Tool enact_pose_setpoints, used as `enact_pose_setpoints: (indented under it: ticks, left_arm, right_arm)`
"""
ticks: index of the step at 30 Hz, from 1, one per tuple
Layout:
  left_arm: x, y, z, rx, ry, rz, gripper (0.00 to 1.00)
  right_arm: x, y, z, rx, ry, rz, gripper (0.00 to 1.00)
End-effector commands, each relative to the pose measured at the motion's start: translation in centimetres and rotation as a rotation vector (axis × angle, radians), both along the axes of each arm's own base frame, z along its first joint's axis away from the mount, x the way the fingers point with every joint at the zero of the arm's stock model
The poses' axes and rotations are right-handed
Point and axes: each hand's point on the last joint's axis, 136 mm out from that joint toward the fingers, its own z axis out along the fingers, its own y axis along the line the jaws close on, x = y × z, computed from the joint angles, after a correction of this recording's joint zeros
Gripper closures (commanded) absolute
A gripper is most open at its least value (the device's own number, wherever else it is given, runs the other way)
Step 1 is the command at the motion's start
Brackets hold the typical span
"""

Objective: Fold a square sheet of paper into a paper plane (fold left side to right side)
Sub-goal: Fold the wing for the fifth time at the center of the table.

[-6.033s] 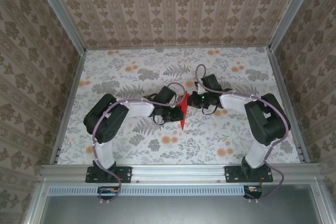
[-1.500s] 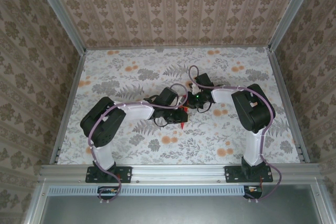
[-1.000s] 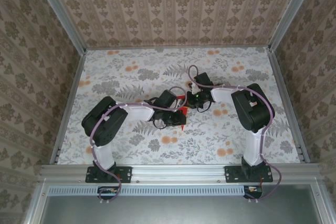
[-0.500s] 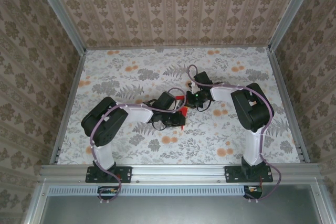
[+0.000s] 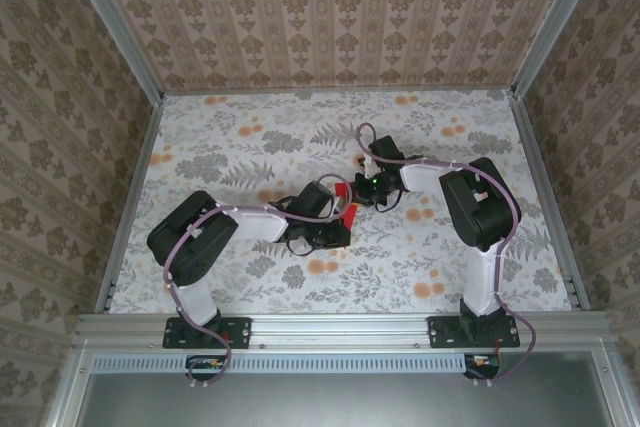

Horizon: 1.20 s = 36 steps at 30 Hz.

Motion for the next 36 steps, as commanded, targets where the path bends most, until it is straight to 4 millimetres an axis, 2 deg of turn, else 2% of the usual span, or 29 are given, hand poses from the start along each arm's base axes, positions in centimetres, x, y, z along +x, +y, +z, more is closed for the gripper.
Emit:
enact_pose_setpoints:
  ticks: [1, 9, 16, 19, 24, 32, 36]
  left_arm:
    - [-3.5, 1.7, -1.6, 0.07, 0.114, -0.028, 0.89]
    - [-3.4, 1.9, -1.1, 0.058, 0.102, -0.015, 0.9]
    - [-1.2, 0.3, 3.6, -0.058, 0.004, -0.019, 0.89]
    - [-0.1, 0.5, 4.5, -0.072, -0.02, -0.003, 0.88]
    - [1.3, 0.5, 3.8, -0.058, -0.017, 0.003, 0.86]
    - [2.2, -0.8, 1.9, -0.038, -0.009, -0.035, 0.81]
    - [2.4, 0.1, 0.0, 0.036, -0.003, -0.011, 0.8]
  right_arm:
    - [-2.2, -3.6, -5.5, -0.2, 0.115, -0.033, 0.95]
    - [-2.3, -3.6, -5.3, -0.2, 0.116, -0.033, 0.95]
    - [-2.3, -3.5, -5.2, -0.194, 0.112, -0.034, 0.94]
    - [-2.3, -3.5, -5.2, -0.192, 0.112, -0.032, 0.94]
    - [-2.3, -3.5, -5.1, -0.189, 0.113, -0.032, 0.94]
    - [-2.2, -3.1, -4.9, -0.178, 0.111, -0.026, 0.95]
    - [-2.0, -2.7, -4.3, -0.147, 0.089, -0.027, 0.95]
